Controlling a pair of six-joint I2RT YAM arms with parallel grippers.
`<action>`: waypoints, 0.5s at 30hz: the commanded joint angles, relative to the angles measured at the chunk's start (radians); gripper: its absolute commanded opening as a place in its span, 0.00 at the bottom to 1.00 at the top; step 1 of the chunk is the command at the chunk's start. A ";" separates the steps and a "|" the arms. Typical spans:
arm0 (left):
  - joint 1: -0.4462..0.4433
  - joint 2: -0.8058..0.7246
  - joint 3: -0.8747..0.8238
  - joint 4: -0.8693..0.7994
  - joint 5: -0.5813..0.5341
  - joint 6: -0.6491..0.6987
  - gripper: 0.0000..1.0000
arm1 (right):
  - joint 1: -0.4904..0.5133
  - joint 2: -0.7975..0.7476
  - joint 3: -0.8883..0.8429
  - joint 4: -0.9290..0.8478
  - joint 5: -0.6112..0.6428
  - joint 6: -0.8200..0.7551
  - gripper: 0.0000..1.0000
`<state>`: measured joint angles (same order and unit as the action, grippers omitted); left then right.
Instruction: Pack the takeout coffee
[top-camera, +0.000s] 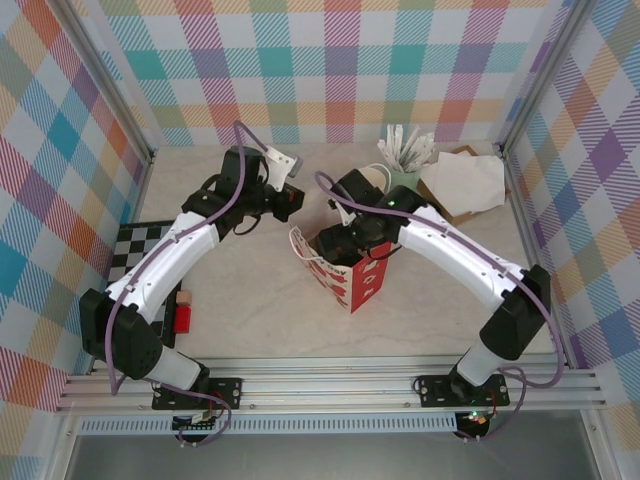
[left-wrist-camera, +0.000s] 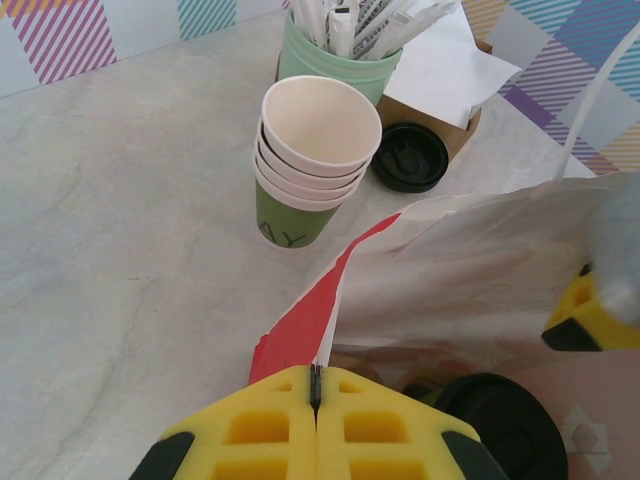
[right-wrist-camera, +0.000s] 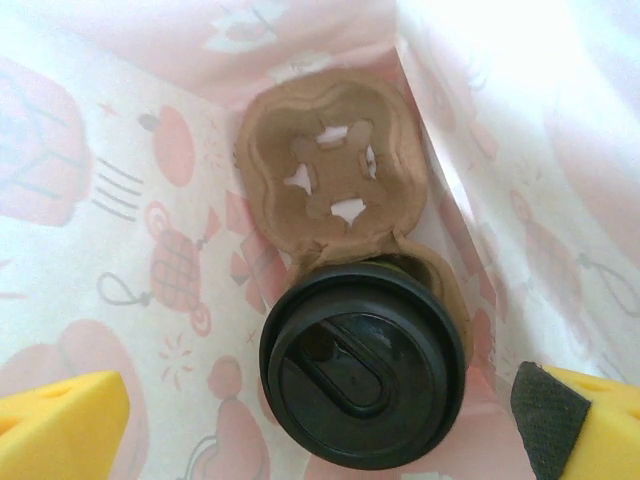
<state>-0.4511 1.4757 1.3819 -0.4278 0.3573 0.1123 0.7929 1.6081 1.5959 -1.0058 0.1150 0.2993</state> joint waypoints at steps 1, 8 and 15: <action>-0.006 -0.005 0.030 0.001 -0.018 -0.008 0.00 | 0.005 -0.063 -0.005 0.052 -0.007 -0.037 1.00; -0.006 -0.003 0.031 -0.005 -0.052 -0.033 0.00 | 0.005 -0.131 -0.038 0.162 -0.052 -0.115 1.00; -0.006 -0.003 0.031 -0.011 -0.078 -0.051 0.00 | 0.004 -0.202 -0.070 0.234 -0.106 -0.193 1.00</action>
<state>-0.4511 1.4757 1.3830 -0.4358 0.2989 0.0814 0.7929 1.4555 1.5513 -0.8318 0.0544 0.1665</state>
